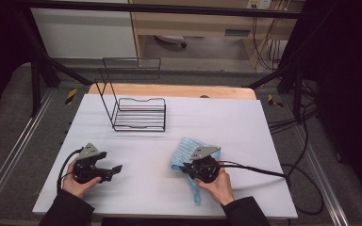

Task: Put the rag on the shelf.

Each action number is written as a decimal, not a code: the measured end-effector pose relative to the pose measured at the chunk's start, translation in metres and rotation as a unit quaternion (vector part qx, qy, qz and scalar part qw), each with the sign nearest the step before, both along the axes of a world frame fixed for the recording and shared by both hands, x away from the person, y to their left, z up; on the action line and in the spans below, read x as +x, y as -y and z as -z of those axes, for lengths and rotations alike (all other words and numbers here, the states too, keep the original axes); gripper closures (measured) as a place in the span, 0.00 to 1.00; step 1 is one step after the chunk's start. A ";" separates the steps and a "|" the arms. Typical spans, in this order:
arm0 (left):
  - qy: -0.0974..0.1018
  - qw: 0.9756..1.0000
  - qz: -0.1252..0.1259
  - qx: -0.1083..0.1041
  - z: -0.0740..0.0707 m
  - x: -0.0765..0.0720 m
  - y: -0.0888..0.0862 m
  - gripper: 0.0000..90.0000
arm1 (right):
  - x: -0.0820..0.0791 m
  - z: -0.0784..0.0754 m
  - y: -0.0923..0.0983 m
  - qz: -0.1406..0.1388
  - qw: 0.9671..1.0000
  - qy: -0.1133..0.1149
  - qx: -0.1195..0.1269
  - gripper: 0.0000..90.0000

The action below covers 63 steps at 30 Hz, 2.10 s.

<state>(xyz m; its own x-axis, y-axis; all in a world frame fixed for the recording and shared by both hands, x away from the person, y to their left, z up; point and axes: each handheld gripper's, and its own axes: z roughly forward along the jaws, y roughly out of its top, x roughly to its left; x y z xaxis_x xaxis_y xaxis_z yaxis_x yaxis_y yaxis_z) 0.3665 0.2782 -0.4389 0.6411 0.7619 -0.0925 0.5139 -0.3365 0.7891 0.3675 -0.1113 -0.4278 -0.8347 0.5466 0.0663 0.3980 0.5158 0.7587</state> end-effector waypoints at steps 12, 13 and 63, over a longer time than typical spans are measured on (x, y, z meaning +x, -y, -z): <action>-0.001 1.000 0.000 0.000 0.000 0.000 0.000 0.14 | -0.009 0.006 -0.025 -0.024 1.000 -0.009 0.000 0.92; -0.001 1.000 0.000 0.000 0.000 0.000 0.000 0.14 | -0.009 0.006 -0.027 -0.026 1.000 -0.008 -0.002 0.92; -0.096 0.991 0.090 0.039 -0.007 0.016 0.148 0.66 | 0.036 0.016 0.071 0.195 0.980 -0.024 0.018 0.59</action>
